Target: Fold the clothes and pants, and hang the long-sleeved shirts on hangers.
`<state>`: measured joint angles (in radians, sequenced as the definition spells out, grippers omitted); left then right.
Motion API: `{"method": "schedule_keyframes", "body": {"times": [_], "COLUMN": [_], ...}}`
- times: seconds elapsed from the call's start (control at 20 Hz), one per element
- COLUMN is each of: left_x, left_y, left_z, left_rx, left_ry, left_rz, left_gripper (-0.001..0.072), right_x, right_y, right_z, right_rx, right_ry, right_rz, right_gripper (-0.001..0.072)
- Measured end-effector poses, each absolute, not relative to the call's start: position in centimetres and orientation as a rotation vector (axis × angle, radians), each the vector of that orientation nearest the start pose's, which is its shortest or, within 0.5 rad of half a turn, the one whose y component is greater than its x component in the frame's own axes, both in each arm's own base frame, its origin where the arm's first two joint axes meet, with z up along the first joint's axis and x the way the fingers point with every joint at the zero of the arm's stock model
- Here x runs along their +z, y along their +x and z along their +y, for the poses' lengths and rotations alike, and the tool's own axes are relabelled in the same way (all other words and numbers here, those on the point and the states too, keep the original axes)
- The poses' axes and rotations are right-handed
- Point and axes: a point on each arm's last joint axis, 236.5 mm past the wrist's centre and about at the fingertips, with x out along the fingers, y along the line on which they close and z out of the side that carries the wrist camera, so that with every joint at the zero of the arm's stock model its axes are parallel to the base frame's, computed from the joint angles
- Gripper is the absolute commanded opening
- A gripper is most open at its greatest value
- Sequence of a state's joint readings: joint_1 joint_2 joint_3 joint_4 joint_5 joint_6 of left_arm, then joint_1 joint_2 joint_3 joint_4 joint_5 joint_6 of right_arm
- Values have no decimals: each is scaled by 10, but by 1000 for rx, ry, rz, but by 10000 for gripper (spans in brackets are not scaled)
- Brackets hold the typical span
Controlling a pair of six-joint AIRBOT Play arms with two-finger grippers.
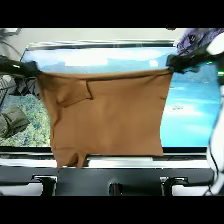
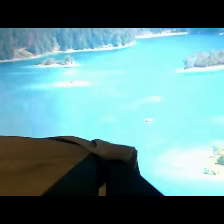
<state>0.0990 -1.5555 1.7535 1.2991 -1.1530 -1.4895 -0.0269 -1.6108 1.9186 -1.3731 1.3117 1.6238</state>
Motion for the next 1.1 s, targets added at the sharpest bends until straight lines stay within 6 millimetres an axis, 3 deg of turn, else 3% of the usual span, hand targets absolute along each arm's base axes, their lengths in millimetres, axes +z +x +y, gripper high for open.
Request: {"method": "schedule_keyframes", "body": {"times": [0.1, 0.2, 0.35, 0.45, 0.6, 0.75, 1.1], "left_x": [74, 47, 38, 34, 26, 10, -42], "left_y": [558, 592, 631, 642, 643, 632, 574], "left_z": [-8, -6, -2, -1, -1, -4, -6], "left_rx": [-124, -117, -106, -102, -105, -118, -145], "left_ry": [-199, -200, -198, -198, -196, -193, -162], "left_rz": [948, 914, 829, 805, 825, 902, 1202], "left_gripper": [17, 17, 18, 18, 19, 19, 19], "right_x": [86, 53, 37, 32, 25, 11, -43], "right_y": [541, 563, 588, 596, 594, 577, 519], "right_z": [24, 18, 12, 10, 10, 12, 20], "right_rx": [79, 65, 55, 51, 52, 57, 77], "right_ry": [217, 222, 222, 221, 219, 216, 229], "right_rz": [1050, 1042, 980, 960, 981, 1069, 1389], "right_gripper": [24, 25, 25, 25, 25, 25, 26]}}
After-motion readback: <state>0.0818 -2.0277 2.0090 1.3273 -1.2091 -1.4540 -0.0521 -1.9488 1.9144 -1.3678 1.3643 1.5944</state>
